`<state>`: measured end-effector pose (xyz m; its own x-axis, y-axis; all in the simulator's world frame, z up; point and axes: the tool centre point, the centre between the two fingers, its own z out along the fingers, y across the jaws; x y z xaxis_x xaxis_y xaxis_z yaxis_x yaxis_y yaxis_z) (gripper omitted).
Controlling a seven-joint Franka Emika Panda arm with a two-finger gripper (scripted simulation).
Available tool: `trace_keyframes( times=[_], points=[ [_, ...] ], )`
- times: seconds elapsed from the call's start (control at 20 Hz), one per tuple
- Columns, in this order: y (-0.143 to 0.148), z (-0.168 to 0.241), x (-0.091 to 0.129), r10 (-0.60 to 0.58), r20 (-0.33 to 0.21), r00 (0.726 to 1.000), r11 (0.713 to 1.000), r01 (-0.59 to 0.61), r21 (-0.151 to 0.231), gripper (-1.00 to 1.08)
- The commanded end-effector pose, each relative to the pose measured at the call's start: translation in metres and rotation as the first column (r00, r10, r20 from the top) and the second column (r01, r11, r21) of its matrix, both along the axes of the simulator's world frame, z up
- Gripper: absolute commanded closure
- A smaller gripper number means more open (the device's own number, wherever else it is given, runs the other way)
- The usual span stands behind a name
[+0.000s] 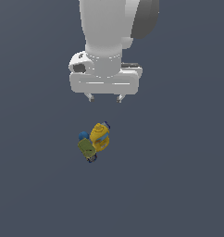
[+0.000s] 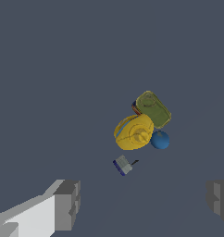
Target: Pick up a designated object from a clutter of objects.
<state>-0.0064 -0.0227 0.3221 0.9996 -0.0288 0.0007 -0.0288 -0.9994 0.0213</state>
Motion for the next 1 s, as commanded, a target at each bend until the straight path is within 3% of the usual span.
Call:
trace_keyframes(
  times=[0.0,0.45,0.95],
  points=[
    [0.000,0.000,0.000,0.000,0.000,1.000,1.000,0.000,0.000,-0.92],
    [-0.026,-0.002,-0.007,-0.013,-0.015,1.000,1.000,0.013,-0.023,-0.92],
    [-0.030,-0.010,-0.005,0.012,-0.016,1.000,1.000,-0.012,-0.020,-0.92]
  ],
)
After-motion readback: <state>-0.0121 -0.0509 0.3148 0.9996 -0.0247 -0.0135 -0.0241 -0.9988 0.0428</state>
